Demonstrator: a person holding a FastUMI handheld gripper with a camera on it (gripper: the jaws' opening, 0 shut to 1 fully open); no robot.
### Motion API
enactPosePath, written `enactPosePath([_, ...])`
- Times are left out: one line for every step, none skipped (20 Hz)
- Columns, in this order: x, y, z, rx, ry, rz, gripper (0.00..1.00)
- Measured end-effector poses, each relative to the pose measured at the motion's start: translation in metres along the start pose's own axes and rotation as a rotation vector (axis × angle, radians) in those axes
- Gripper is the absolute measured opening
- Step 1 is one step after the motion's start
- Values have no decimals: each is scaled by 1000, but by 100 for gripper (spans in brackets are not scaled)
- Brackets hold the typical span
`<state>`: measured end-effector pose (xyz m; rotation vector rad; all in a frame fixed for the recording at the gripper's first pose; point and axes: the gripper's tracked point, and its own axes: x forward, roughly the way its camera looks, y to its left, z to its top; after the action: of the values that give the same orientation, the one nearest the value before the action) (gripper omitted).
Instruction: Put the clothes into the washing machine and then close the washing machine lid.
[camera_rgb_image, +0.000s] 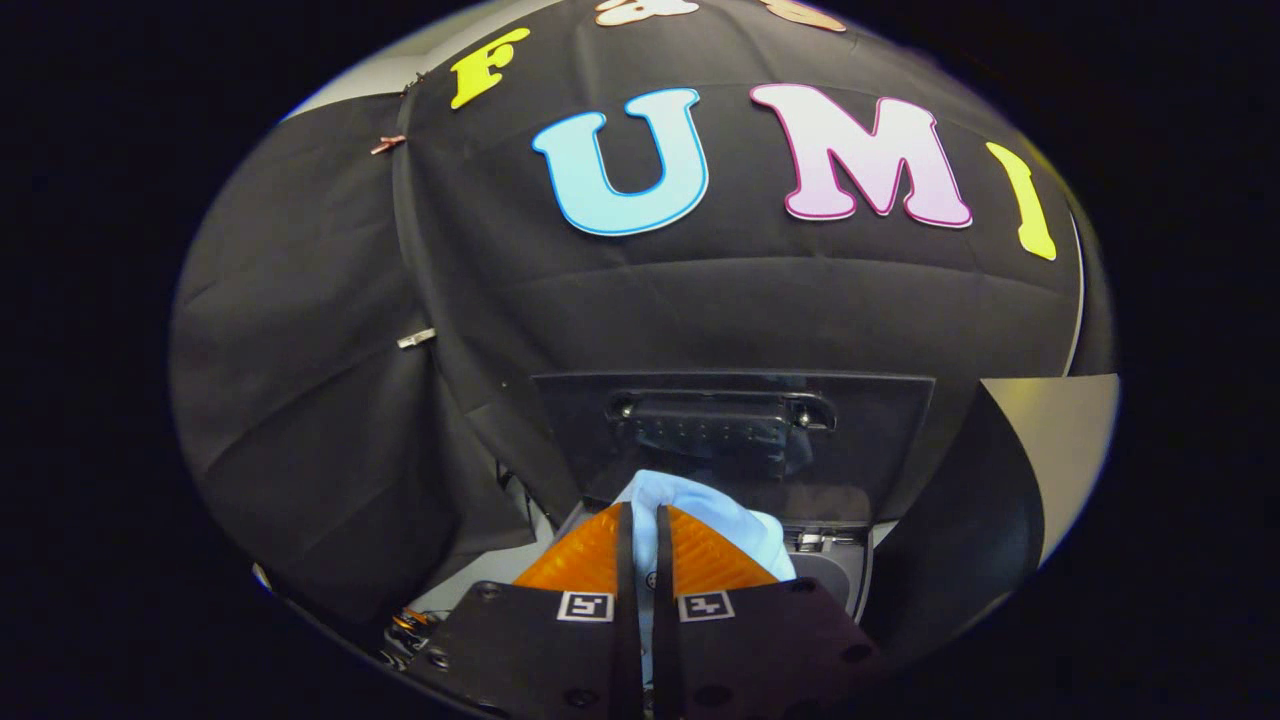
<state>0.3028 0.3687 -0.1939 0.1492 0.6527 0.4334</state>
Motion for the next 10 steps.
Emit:
enactPosePath([7, -5, -4, -1, 1, -8, 9])
enactPosePath([16, -10, -10, 8, 6, -14, 12])
enactPosePath([17, -10, -9, 21, -5, -3, 12])
enactPosePath([19, -10, -11, 25, -12, 1, 15])
enactPosePath([17, -13, -11, 8, -16, -2, 19])
enactPosePath([13, -15, -8, -16, -17, -14, 38])
enactPosePath([2, -18, -2, -34, -22, -19, 58])
enactPosePath([9, -21, -5, -48, -32, -27, 78])
enactPosePath([8, -20, -2, -51, -45, -26, 97])
enactPosePath([6, -21, -2, -50, -51, -30, 98])
